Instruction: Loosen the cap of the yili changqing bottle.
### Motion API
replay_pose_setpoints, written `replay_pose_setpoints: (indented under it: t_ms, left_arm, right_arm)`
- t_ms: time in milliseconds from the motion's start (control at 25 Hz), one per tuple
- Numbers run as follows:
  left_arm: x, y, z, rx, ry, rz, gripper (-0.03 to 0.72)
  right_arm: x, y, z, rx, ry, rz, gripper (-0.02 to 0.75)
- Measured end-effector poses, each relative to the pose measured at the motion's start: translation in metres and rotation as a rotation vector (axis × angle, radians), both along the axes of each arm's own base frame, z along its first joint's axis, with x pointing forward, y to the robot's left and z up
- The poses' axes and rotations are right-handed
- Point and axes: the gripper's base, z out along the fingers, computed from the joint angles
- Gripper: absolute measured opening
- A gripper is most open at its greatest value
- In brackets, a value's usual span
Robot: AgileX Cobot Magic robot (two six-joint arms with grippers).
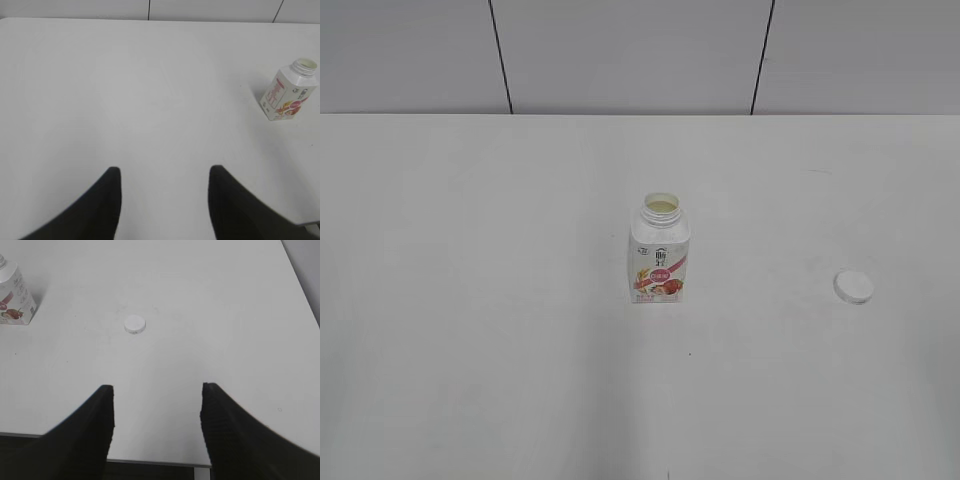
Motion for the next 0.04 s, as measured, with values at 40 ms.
replay_pose_setpoints:
  t_ms: [40]
  left_arm:
    - [0.0000, 0.0000, 0.0000, 0.000, 0.000, 0.000, 0.361]
  right_arm:
    - [0.0000, 0.0000, 0.0001, 0.000, -0.001, 0.000, 0.445]
